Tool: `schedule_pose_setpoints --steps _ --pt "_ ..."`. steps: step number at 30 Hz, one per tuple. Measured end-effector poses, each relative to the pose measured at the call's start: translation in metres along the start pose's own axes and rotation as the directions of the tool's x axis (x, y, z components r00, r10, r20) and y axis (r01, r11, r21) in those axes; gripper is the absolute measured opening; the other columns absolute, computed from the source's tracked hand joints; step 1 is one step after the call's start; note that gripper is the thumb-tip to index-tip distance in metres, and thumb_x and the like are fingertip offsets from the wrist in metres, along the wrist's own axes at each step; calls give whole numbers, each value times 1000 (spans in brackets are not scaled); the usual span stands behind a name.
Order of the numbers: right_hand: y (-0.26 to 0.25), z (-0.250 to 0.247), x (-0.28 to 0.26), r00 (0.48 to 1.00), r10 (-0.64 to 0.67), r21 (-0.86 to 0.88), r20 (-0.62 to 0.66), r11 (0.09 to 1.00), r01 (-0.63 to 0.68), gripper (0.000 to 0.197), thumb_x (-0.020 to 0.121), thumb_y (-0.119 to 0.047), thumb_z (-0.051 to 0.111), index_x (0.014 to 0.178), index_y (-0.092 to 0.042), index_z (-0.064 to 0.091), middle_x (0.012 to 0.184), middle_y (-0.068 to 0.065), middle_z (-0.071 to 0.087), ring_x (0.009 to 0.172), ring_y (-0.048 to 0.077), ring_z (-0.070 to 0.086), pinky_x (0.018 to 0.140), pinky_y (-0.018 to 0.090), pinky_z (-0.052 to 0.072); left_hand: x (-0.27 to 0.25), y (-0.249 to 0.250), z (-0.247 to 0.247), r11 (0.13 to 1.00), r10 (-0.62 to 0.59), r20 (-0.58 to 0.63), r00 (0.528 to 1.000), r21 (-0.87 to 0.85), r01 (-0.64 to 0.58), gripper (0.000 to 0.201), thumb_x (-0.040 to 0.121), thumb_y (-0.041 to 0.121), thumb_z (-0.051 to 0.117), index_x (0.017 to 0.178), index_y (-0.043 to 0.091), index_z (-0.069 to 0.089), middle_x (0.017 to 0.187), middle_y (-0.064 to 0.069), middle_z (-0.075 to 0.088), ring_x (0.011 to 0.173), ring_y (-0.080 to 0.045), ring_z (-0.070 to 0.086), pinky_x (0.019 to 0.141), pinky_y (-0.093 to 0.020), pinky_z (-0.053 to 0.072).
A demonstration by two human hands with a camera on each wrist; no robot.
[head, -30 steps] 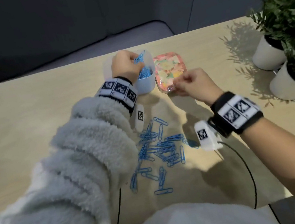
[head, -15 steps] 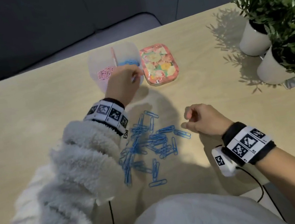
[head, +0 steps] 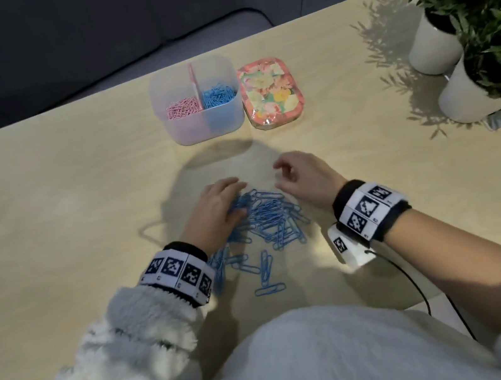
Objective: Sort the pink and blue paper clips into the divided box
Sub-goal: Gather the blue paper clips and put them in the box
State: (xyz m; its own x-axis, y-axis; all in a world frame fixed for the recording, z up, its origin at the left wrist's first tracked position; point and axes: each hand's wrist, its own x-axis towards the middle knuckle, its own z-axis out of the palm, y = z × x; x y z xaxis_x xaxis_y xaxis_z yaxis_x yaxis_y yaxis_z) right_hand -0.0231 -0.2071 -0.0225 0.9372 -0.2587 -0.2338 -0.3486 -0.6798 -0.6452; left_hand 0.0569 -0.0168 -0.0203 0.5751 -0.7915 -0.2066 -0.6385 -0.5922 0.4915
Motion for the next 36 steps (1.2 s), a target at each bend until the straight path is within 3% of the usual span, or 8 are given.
schedule_pose_setpoints --steps 5,8,13,18,25,32,34,36 --pt "-16 7 8 974 -72 -257 216 958 128 51 75 -46 68 110 -11 55 110 8 48 103 24 46 87 39 45 -1 -8 -5 991 -51 103 993 132 37 62 79 34 69 133 13 45 134 -9 45 121 -29 39 105 -36 31" --pt "-20 21 -6 948 -128 -257 292 944 207 54 71 -39 73 116 -14 54 109 6 44 104 22 42 86 38 45 6 -2 -1 983 -41 100 994 185 22 49 83 27 65 127 12 51 124 -10 49 113 -29 44 98 -36 37" --pt "-23 33 -17 968 -175 -292 180 930 222 32 86 -8 53 117 -7 59 109 13 50 106 30 45 87 42 42 11 6 9 970 -9 82 997 242 -11 24 89 14 55 113 9 59 109 -14 57 100 -32 52 83 -42 46" --pt "-21 35 -13 963 -192 -390 190 885 254 27 90 -6 45 112 -7 61 106 13 56 103 30 48 81 40 43 11 6 4 972 14 75 997 232 -31 25 87 8 56 111 7 63 106 -16 61 97 -34 57 82 -43 47" --pt "-11 19 -8 984 -99 -325 151 935 144 22 90 -8 51 108 -4 63 108 15 63 102 32 56 86 37 41 9 0 -5 986 -34 48 998 167 26 26 91 9 51 114 9 64 108 -13 64 99 -33 59 83 -41 47" --pt "-42 -33 33 999 -39 65 5 997 39 8 80 -8 67 80 0 68 75 7 62 68 11 56 66 24 43 7 -1 -13 994 -105 -66 992 -29 103 24 86 12 59 108 8 67 102 -14 67 97 -31 59 85 -36 43" --pt "-58 -54 60 997 -28 89 -72 995 34 15 78 -6 68 65 -7 59 59 1 52 48 0 47 54 19 38 8 -2 -16 990 -124 -83 989 -74 118 23 85 11 60 107 6 67 102 -15 69 96 -31 61 86 -37 46" --pt "-73 -69 89 989 18 94 -150 996 -4 16 75 -8 69 67 -15 57 58 -5 49 48 0 46 54 15 38 9 -2 -20 982 -146 -113 983 -133 130 22 85 10 61 106 5 67 101 -15 70 94 -30 63 86 -37 48"
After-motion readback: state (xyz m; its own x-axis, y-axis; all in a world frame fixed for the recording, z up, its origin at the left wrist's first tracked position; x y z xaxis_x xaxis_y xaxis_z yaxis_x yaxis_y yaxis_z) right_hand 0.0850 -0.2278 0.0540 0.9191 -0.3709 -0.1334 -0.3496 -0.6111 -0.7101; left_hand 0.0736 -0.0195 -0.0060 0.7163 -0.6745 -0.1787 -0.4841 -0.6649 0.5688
